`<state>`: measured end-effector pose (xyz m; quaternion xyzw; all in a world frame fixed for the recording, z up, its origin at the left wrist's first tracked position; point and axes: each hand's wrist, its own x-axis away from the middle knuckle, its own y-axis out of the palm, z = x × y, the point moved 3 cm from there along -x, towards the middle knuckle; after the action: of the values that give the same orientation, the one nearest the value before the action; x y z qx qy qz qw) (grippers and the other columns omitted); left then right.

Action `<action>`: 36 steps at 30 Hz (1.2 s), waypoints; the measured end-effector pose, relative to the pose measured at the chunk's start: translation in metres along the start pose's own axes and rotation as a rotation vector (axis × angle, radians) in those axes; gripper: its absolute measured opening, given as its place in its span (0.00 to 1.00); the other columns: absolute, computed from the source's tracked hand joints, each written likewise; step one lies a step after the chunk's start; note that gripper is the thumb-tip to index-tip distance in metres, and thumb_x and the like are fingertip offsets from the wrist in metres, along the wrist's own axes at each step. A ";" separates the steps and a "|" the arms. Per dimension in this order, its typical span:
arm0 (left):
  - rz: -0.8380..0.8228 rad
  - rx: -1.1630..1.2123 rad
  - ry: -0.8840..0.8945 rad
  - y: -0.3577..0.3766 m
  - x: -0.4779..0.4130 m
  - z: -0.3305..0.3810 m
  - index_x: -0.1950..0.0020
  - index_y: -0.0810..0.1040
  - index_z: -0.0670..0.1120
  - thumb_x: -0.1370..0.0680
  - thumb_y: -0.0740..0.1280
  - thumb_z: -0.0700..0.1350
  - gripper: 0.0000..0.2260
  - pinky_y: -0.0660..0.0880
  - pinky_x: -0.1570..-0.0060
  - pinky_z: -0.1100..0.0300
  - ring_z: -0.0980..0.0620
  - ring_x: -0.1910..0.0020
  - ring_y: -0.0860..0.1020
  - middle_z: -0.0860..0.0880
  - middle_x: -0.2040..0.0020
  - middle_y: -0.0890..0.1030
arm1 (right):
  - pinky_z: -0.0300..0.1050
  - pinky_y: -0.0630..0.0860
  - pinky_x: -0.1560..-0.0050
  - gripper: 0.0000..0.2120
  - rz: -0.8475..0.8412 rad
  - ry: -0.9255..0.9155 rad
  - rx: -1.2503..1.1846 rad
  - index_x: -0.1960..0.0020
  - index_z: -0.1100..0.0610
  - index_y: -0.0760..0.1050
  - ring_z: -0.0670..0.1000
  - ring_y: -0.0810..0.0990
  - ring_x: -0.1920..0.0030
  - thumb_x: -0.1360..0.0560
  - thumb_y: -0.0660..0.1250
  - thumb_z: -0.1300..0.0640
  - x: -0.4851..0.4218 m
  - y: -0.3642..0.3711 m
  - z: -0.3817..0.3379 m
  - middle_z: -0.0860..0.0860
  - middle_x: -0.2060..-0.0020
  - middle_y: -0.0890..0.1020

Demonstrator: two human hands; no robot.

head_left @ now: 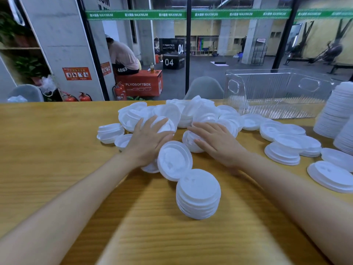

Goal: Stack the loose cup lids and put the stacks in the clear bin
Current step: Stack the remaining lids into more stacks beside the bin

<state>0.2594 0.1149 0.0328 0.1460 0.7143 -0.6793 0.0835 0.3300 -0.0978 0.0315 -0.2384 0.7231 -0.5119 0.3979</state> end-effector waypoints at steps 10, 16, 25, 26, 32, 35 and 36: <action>0.173 0.268 -0.032 -0.020 0.064 -0.018 0.35 0.78 0.55 0.21 0.42 0.62 0.30 0.51 0.27 0.45 0.51 0.28 0.63 0.57 0.27 0.68 | 0.43 0.54 0.28 0.24 0.061 -0.003 -0.155 0.26 0.37 0.63 0.44 0.61 0.25 0.19 0.42 0.40 0.079 -0.023 -0.006 0.41 0.26 0.66; 0.368 0.561 -0.060 -0.045 0.070 -0.006 0.36 0.78 0.51 0.19 0.49 0.58 0.24 0.63 0.32 0.40 0.51 0.32 0.72 0.52 0.34 0.77 | 0.45 0.58 0.28 0.27 0.126 0.047 -0.194 0.25 0.43 0.65 0.45 0.62 0.26 0.21 0.48 0.36 0.088 -0.027 -0.010 0.42 0.26 0.66; 0.055 0.217 -0.105 -0.033 0.056 0.027 0.29 0.71 0.56 0.22 0.41 0.68 0.31 0.38 0.26 0.46 0.55 0.28 0.65 0.56 0.30 0.73 | 0.45 0.61 0.28 0.28 0.092 0.098 -0.344 0.28 0.41 0.66 0.42 0.65 0.28 0.26 0.60 0.34 0.098 -0.030 -0.008 0.39 0.29 0.68; 0.055 0.237 -0.104 -0.031 0.059 0.026 0.35 0.76 0.55 0.21 0.42 0.66 0.30 0.37 0.27 0.49 0.56 0.32 0.70 0.57 0.37 0.78 | 0.41 0.61 0.29 0.29 0.102 0.087 -0.398 0.28 0.42 0.67 0.41 0.65 0.28 0.27 0.62 0.35 0.101 -0.032 -0.008 0.38 0.30 0.69; 0.243 0.305 -0.052 -0.041 0.074 0.029 0.38 0.78 0.53 0.22 0.44 0.64 0.30 0.42 0.26 0.50 0.58 0.34 0.71 0.59 0.38 0.78 | 0.32 0.57 0.30 0.27 0.061 0.122 -0.508 0.29 0.38 0.66 0.36 0.60 0.27 0.26 0.69 0.39 0.113 -0.037 -0.008 0.37 0.27 0.65; 0.325 0.356 0.040 -0.051 0.082 0.038 0.37 0.78 0.53 0.19 0.48 0.62 0.25 0.46 0.25 0.50 0.59 0.34 0.70 0.61 0.38 0.76 | 0.36 0.56 0.30 0.28 0.051 0.179 -0.462 0.29 0.35 0.65 0.38 0.59 0.26 0.28 0.67 0.37 0.119 -0.040 -0.006 0.38 0.27 0.63; 0.336 0.380 0.081 -0.052 0.085 0.043 0.37 0.78 0.53 0.18 0.49 0.61 0.23 0.49 0.25 0.48 0.60 0.34 0.71 0.60 0.38 0.77 | 0.34 0.56 0.31 0.27 0.048 0.188 -0.449 0.29 0.35 0.66 0.37 0.60 0.27 0.27 0.67 0.35 0.121 -0.041 -0.005 0.38 0.28 0.64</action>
<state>0.1587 0.0787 0.0524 0.3027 0.5424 -0.7716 0.1375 0.2544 -0.2010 0.0303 -0.2550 0.8579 -0.3488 0.2779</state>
